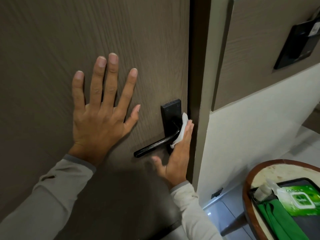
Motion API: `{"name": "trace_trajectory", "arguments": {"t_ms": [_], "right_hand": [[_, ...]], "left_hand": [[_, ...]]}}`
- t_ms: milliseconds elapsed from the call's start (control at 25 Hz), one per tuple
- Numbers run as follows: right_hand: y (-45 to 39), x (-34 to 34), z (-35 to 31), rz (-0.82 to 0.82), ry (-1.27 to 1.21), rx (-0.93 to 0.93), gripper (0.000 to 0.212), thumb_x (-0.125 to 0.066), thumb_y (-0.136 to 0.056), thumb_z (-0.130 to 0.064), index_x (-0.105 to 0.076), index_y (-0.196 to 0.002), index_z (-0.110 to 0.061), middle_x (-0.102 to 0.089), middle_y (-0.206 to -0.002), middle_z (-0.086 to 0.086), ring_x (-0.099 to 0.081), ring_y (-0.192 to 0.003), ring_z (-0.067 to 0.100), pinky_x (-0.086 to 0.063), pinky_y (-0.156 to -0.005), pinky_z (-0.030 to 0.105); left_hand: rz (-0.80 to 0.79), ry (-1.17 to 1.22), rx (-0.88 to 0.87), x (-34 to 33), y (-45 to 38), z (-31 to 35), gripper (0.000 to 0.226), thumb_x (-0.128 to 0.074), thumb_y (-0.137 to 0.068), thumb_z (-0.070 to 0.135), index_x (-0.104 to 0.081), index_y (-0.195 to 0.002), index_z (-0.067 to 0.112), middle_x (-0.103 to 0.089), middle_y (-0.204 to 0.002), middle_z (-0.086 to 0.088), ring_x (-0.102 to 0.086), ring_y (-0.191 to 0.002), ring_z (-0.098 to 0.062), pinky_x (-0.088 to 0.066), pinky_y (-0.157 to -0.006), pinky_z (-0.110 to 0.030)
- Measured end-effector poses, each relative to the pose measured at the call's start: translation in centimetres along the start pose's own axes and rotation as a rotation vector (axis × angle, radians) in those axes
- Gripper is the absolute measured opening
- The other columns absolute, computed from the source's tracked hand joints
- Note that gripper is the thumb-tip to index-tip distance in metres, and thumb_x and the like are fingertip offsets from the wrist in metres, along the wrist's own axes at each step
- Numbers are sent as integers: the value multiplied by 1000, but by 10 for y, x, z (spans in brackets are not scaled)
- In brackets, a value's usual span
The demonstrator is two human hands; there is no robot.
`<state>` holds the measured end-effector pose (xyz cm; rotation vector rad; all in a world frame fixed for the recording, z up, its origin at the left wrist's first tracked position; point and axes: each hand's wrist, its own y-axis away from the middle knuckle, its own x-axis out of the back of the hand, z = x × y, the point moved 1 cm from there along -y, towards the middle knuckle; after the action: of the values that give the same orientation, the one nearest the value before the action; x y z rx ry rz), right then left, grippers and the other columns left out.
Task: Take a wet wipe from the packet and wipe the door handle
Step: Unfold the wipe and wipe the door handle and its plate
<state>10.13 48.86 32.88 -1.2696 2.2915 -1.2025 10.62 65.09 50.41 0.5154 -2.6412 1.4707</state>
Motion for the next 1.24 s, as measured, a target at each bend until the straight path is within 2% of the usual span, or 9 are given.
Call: {"name": "trace_trajectory", "arguments": {"t_ms": [120,200,360,480,640,840,920,1040,1240], "right_hand": [[29,-5,-12,-50,159,126,108,-32,-92,-84,-2,-164,-10,-22,-165,27,-10,-163,34,-14,-134,43],[7,3,-8,-25,103,130,103,-36,-93,-81,-17,-162,-8,-33,-162,24,-24,-160,34,-18,-133,39],[-39,13,-6,18,114,232,77,-34,-95,-78,-59,-116,-8,-58,-127,15,-55,-127,33,-24,-127,33],[-26,11,-20,-70,234,436,75,-29,-96,-76,-64,-99,-9,-70,-101,14,-61,-106,29,-25,-126,35],[-11,-6,-41,-109,272,485,64,-35,-99,-70,-64,-98,-12,-70,-93,9,-60,-93,26,-33,-114,37],[12,-20,-38,-126,281,639,52,-52,-102,-57,-63,-126,-13,-62,-128,8,-57,-125,27,-20,-129,37],[15,-21,-28,-105,334,692,62,-56,-101,-54,-53,-147,-13,-51,-153,7,-45,-148,25,-19,-132,38],[17,-18,-10,-53,390,749,81,-52,-101,-59,-28,-162,-10,-20,-174,9,-22,-161,24,-14,-134,38],[-4,-2,13,38,391,317,90,-27,-102,-70,-4,-164,-9,-4,-175,12,-5,-164,27,-8,-135,40]], "left_hand": [[4,-6,2,-2,3,1,72,-39,-112,56,-21,-170,17,-9,-167,-22,-14,-154,-37,-19,-122,-64],[10,-7,0,-2,1,1,72,-40,-112,56,-22,-169,17,-10,-167,-22,-17,-155,-37,-19,-122,-63],[28,-14,7,-2,0,0,72,-41,-111,56,-24,-169,17,-11,-166,-22,-17,-154,-35,-20,-122,-63],[41,-21,4,-2,1,1,71,-42,-111,55,-26,-168,17,-13,-166,-21,-27,-154,-39,-19,-122,-61],[42,-4,13,-2,-1,1,71,-42,-111,56,-27,-168,18,-13,-166,-21,-21,-154,-36,-18,-123,-61],[52,-7,15,-3,0,1,71,-42,-111,56,-25,-169,18,-11,-167,-20,-12,-155,-32,-8,-127,-57],[42,3,14,-4,1,1,71,-41,-111,56,-24,-169,18,-10,-167,-20,-11,-155,-32,-6,-128,-56],[46,0,4,-3,0,0,71,-43,-111,56,-28,-168,17,-14,-166,-21,-18,-153,-35,-18,-123,-60],[42,-15,3,-3,0,2,70,-43,-110,55,-29,-168,17,-15,-165,-21,-22,-154,-37,-20,-122,-61]]}}
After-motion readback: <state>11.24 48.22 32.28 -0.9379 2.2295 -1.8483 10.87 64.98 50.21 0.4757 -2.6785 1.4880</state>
